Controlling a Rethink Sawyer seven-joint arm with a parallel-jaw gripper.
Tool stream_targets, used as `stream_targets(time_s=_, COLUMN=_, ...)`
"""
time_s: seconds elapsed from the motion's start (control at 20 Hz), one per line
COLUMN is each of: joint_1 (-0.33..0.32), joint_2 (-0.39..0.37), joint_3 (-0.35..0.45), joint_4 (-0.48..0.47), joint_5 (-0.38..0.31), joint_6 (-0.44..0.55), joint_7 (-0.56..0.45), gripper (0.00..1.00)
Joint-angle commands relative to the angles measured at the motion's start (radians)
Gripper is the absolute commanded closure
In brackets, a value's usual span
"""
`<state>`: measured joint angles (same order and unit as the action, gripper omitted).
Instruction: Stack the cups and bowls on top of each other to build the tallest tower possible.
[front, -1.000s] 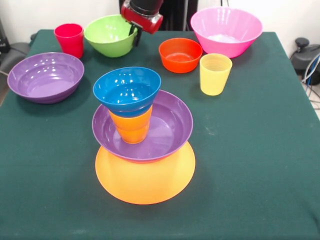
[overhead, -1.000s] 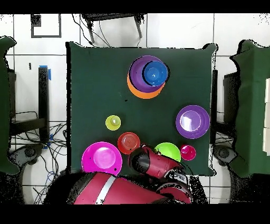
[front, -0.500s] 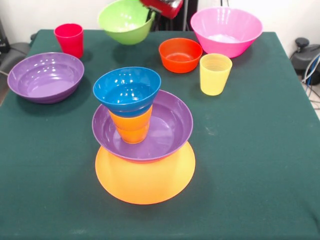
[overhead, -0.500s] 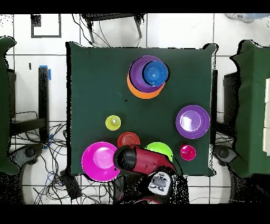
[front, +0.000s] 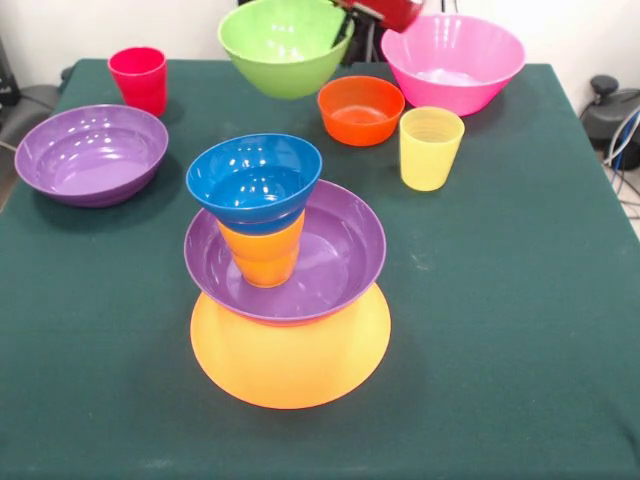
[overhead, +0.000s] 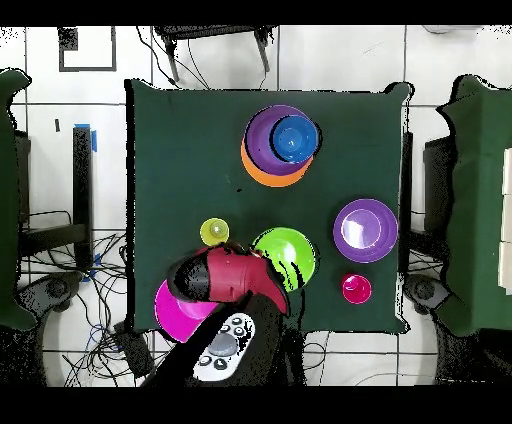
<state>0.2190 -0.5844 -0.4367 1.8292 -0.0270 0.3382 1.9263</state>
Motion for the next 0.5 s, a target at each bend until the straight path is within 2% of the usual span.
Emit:
stream_targets(time_s=0.05, joint_1=-0.033, joint_2=-0.01, joint_3=0.053, joint_4=-0.241, joint_5=-0.032, joint_6=0.187, joint_7=-0.005, gripper=1.0)
stream_targets(time_s=0.2, joint_1=-0.052, joint_2=-0.022, joint_3=0.072, joint_4=-0.315, joint_5=-0.047, joint_6=0.266, joint_7=-0.058, gripper=1.0)
stream_targets(time_s=0.35, joint_1=-0.045, joint_2=-0.023, joint_3=0.066, joint_4=-0.402, joint_5=-0.063, joint_6=0.388, joint_7=-0.088, gripper=1.0)
stream_targets(time_s=0.45, joint_1=-0.03, joint_2=-0.029, joint_3=0.044, joint_4=-0.459, joint_5=-0.082, joint_6=0.487, joint_7=-0.105, gripper=1.0)
stream_targets(time_s=0.5, joint_1=-0.026, joint_2=-0.034, joint_3=0.038, joint_4=-0.487, joint_5=-0.089, joint_6=0.566, joint_7=-0.119, gripper=1.0)
